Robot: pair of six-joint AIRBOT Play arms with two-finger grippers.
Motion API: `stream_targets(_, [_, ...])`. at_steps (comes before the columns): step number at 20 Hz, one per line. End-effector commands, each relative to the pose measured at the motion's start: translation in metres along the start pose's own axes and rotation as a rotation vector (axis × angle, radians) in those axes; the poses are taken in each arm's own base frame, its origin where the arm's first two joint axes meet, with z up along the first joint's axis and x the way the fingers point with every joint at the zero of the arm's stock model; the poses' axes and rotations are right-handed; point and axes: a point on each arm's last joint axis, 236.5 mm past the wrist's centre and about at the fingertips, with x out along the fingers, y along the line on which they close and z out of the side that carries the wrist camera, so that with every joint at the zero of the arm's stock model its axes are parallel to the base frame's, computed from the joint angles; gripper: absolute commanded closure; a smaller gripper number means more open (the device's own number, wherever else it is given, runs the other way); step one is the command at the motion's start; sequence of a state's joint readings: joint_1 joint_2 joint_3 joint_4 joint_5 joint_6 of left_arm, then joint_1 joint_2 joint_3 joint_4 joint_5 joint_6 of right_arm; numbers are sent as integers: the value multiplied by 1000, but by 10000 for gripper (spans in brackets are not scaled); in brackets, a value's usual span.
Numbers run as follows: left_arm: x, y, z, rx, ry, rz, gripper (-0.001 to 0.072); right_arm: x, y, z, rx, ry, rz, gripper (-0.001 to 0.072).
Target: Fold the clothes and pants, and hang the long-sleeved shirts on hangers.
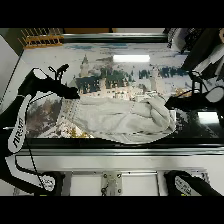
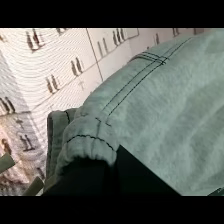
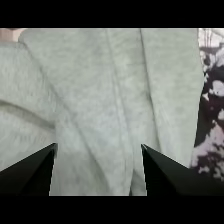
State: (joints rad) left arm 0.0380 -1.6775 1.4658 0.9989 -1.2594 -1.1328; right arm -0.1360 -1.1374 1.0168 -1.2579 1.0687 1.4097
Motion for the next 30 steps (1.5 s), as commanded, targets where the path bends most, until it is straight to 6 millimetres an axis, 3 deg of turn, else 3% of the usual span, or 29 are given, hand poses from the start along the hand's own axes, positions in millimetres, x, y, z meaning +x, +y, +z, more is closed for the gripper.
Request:
stream_targets(1, [-15,-6,9,25,-42,17,681,56,5,27,-28,-53,-10,138])
stream_targets(5, [-17,-6,11,26,-51,20,680,102,19,32,-61,-1,4,142])
stream_targets(6, [-17,-5,13,26,-58,23,680,106,19,37,-64,-2,3,278])
stream_targets(7, [-18,-4,19,25,-81,32,680,102,20,49,-69,-28,3,629])
stream_targets(8, [-25,-2,33,27,-130,50,681,92,21,72,-77,-93,-3,683])
stream_targets(10, [-64,-8,87,53,-312,96,681,39,25,139,-120,-273,-25,684])
stream_targets(12, [-137,-37,146,139,-529,132,681,-53,32,213,-163,-496,-51,684])
stream_targets(14, [-217,-76,181,253,-714,165,680,-152,36,257,-181,-694,-75,684])
stream_targets(16, [-283,-102,192,313,-867,200,680,-231,28,267,-185,-830,-125,685])
stream_targets(17, [-302,-104,189,305,-921,219,681,-248,20,259,-177,-838,-150,685])
stream_targets(18, [-310,-97,181,278,-947,237,681,-250,8,243,-167,-781,-177,686])
stream_targets(20, [-292,-67,154,198,-906,263,681,-218,-17,198,-134,-568,-217,686])
stream_targets(21, [-270,-49,134,171,-841,275,680,-195,-28,175,-117,-463,-228,686])
stream_targets(23, [-212,-12,90,95,-696,274,680,-143,-49,128,-86,-273,-245,685])
stream_targets(26, [-116,35,14,-62,-468,239,680,-59,-59,49,2,-17,-181,668])
stream_targets(27, [-90,48,-11,-108,-410,234,680,-39,-59,24,39,52,-158,579])
stream_targets(28, [-73,57,-29,-134,-373,235,680,-25,-60,3,53,113,-148,333])
stream_targets(29, [-62,63,-43,-153,-347,236,680,-19,-61,-8,60,143,-146,137])
stream_targets(30, [-58,67,-50,-171,-333,235,680,-18,-61,-11,61,155,-146,116])
